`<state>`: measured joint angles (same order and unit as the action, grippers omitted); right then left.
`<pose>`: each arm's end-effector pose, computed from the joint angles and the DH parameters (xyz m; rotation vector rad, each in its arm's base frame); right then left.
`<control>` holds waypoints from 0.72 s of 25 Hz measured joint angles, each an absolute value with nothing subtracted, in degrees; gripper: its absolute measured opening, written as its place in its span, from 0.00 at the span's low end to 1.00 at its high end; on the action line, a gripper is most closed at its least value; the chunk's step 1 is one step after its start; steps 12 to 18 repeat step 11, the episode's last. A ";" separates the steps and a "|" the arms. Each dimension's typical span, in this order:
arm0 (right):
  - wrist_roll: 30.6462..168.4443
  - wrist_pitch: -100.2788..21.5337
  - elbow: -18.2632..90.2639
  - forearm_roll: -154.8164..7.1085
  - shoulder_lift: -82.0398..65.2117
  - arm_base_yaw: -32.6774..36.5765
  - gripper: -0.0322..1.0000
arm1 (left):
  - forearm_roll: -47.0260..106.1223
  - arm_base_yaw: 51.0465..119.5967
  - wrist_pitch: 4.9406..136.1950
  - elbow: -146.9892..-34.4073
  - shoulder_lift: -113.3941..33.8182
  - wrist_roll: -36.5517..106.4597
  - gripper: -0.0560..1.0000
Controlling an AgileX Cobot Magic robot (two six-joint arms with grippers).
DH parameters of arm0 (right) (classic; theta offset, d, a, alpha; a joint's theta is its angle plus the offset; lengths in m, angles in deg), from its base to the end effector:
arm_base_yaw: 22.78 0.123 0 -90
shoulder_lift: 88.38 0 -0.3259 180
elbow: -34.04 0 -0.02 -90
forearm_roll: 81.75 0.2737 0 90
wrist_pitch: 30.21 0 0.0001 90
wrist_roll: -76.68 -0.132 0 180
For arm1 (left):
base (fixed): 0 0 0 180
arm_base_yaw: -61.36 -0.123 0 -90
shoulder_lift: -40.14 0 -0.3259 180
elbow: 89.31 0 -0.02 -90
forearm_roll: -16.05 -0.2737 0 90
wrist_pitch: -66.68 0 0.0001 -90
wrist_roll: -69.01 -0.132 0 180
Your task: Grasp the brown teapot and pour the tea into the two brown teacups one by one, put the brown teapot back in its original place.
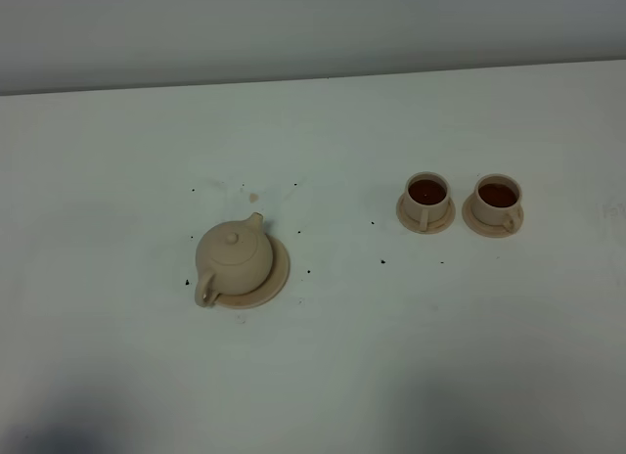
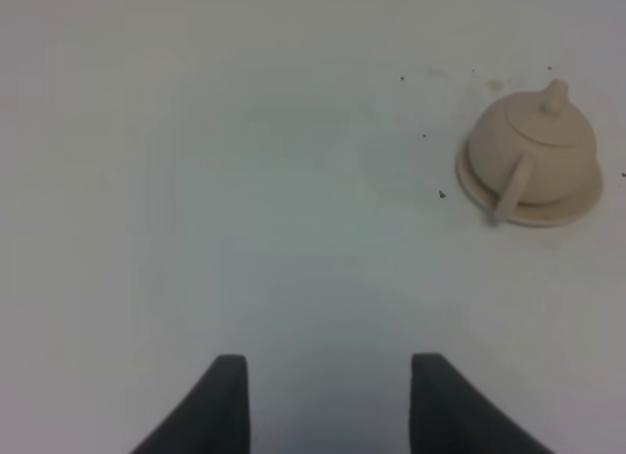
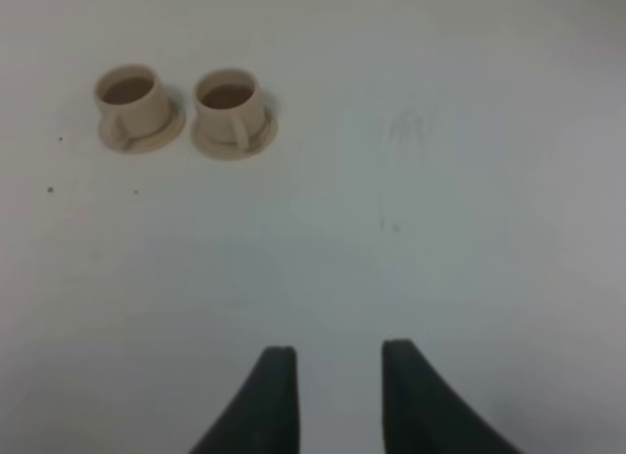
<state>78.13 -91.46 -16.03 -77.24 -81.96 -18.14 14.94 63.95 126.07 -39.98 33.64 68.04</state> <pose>0.0091 0.0099 0.2660 -0.1131 2.0518 0.1290 0.0109 0.0017 0.2738 0.0617 2.0099 0.0050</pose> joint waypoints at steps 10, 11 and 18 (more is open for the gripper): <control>78.13 -91.46 -16.03 -77.24 -81.96 -18.14 0.26 | 14.95 63.94 126.07 -39.87 33.75 68.04 0.46; 78.13 -91.46 -16.03 -77.24 -81.96 -18.14 0.26 | 14.95 63.94 126.07 -39.87 33.75 68.04 0.46; 78.13 -91.46 -16.03 -77.24 -81.96 -18.14 0.26 | 14.95 63.94 126.07 -39.87 33.75 68.04 0.46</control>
